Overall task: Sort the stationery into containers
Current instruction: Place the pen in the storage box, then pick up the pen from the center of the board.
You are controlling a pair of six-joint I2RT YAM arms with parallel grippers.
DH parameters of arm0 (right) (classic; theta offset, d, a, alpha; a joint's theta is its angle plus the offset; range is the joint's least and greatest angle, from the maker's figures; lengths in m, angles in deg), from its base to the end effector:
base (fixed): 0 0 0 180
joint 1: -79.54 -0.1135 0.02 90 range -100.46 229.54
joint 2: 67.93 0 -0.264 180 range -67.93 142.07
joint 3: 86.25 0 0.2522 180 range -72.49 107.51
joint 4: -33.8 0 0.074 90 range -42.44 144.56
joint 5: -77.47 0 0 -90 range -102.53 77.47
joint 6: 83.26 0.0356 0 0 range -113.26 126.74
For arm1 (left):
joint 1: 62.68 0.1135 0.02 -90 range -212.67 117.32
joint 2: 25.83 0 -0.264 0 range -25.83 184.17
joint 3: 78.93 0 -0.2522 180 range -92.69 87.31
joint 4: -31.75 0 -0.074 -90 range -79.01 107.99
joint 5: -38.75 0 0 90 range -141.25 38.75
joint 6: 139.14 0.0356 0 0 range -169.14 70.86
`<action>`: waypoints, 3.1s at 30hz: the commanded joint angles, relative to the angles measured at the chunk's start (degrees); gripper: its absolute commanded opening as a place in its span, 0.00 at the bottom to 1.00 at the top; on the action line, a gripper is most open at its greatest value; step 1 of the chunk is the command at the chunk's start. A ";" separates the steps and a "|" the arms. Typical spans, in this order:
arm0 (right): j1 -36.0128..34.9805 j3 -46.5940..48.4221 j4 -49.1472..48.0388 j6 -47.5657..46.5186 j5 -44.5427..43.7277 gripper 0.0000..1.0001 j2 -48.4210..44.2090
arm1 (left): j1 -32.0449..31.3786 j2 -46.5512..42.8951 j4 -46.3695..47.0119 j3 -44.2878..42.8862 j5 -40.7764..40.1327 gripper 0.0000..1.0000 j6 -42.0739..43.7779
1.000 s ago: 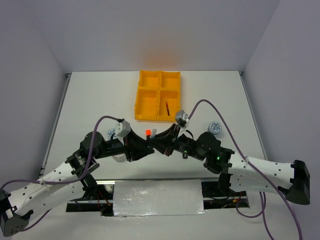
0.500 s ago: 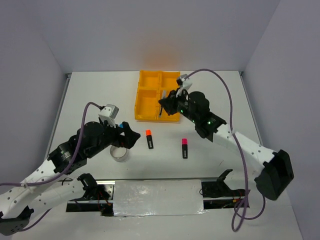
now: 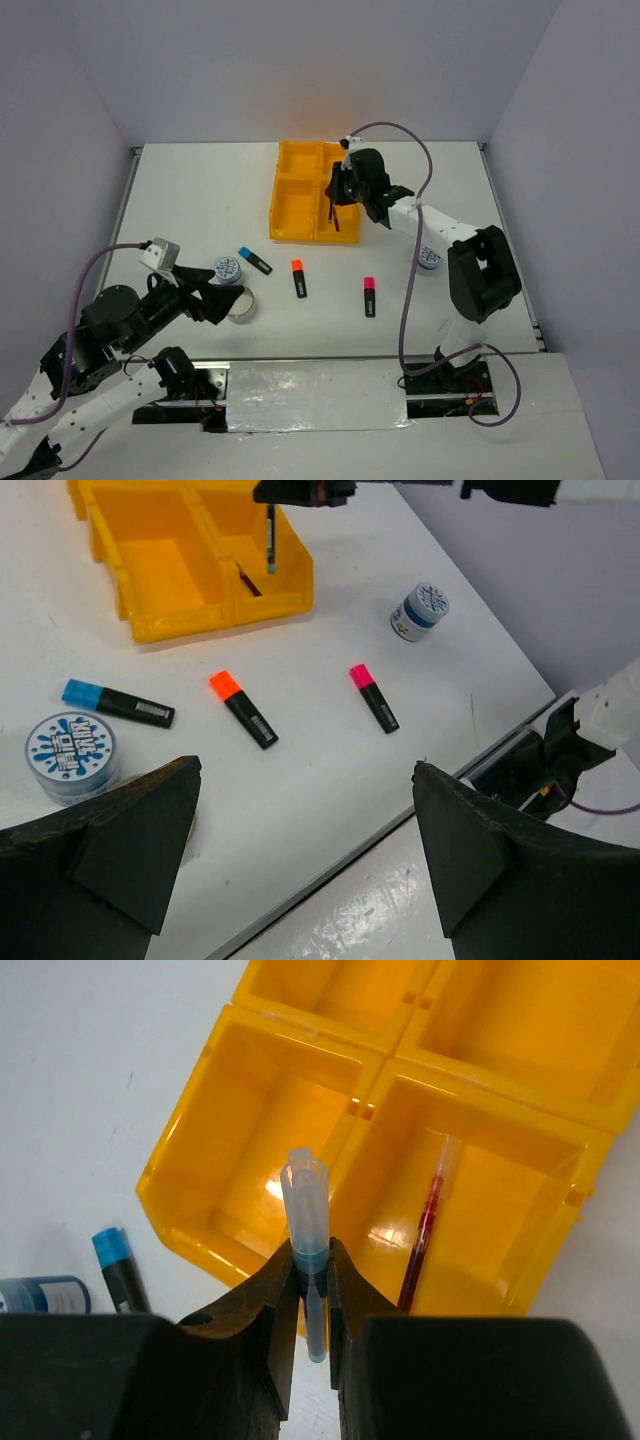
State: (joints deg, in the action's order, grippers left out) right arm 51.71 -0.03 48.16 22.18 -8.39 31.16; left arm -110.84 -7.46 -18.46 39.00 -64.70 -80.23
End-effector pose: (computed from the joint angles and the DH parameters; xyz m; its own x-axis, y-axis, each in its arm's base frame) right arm 0.3569 0.1913 0.2679 -0.5291 0.0209 -0.8483 -0.3958 0.8782 0.2686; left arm 0.0460 -0.0390 0.3586 -0.3593 -0.3516 -0.8645 0.4494 0.7466 -0.4905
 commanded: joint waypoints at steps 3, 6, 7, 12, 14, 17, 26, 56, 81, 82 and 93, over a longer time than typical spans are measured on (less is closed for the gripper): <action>0.94 6.10 -0.43 -2.61 -1.15 0.00 4.34 | -0.18 2.45 3.84 1.38 5.98 0.99 2.96; 1.38 7.34 -0.07 -3.57 -2.03 0.00 7.08 | -0.18 4.30 3.93 1.21 7.38 0.99 3.32; 1.47 7.25 -0.42 -3.75 -1.95 0.00 7.69 | -0.18 4.83 4.10 1.29 7.56 0.99 3.41; 1.56 8.04 -0.43 -5.33 -1.24 0.02 11.74 | -0.18 4.74 4.89 1.73 9.67 0.99 3.85; 1.82 7.69 -0.43 -5.42 -1.33 0.02 12.62 | -0.18 4.39 4.98 1.73 10.02 0.99 3.93; 1.91 6.46 -0.43 -4.90 -0.02 0.07 12.80 | -0.18 3.95 5.51 1.82 11.17 0.99 4.37; 1.91 7.51 0.63 -4.63 0.34 0.29 14.55 | -0.18 3.34 5.60 1.91 12.04 0.99 4.46; -8.00 -24.10 34.02 12.59 -17.49 0.79 -37.56 | 3.94 5.45 -9.17 -2.22 -20.30 0.99 -11.45; -14.97 -31.33 24.80 16.38 -16.98 0.44 -16.57 | 4.30 4.30 -4.60 -0.64 -12.65 0.99 -6.88; -15.49 -31.33 24.54 16.46 -16.80 0.43 -16.21 | 4.30 4.31 -4.34 -0.73 -12.56 0.99 -6.70; -16.55 -30.63 21.90 15.67 -16.62 0.39 -11.65 | 4.30 5.62 -4.07 -0.73 -11.60 0.99 -6.17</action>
State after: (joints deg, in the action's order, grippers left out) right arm 35.95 -30.87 74.26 37.72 -25.88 15.90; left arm -106.73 -2.32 -25.06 38.97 -76.98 -88.05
